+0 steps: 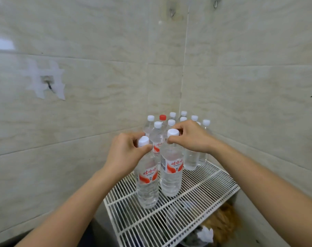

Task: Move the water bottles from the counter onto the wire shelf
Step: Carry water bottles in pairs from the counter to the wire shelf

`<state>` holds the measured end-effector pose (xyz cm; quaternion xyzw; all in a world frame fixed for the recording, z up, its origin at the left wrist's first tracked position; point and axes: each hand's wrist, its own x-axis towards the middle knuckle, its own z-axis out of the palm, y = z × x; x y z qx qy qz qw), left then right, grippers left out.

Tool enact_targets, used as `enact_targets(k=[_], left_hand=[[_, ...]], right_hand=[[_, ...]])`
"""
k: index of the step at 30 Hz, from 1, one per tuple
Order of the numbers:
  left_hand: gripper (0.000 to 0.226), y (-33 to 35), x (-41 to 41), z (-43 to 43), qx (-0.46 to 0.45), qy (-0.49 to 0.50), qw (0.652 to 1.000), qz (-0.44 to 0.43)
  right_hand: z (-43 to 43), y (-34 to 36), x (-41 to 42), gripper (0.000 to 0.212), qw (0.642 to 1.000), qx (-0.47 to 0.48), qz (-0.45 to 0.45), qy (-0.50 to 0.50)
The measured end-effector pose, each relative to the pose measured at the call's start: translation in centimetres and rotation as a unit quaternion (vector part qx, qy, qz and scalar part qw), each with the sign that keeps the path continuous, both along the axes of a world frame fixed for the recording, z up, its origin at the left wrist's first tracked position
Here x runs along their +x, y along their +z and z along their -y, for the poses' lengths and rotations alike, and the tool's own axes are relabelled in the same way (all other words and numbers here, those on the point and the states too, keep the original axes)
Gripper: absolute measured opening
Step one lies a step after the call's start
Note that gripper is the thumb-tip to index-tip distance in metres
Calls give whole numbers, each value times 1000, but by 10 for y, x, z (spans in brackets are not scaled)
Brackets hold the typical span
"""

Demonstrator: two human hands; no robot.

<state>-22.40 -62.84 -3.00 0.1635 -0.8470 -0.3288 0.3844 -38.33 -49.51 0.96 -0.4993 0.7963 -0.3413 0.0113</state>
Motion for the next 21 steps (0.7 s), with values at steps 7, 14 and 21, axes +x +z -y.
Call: enact_targets(k=[7,14,21], left_hand=[[26,-16,-83,3,16,56,998,18],[6,-17,-130,-3,36,87,995,24],[8,-19,-153,-3,50,101,993,40]], right_hand=[[15,-7,-83,35,996,67,-24,61],[29,-15,-136,28,991,86,-17,99],[42,-22,-160,29,991,84,17,102]])
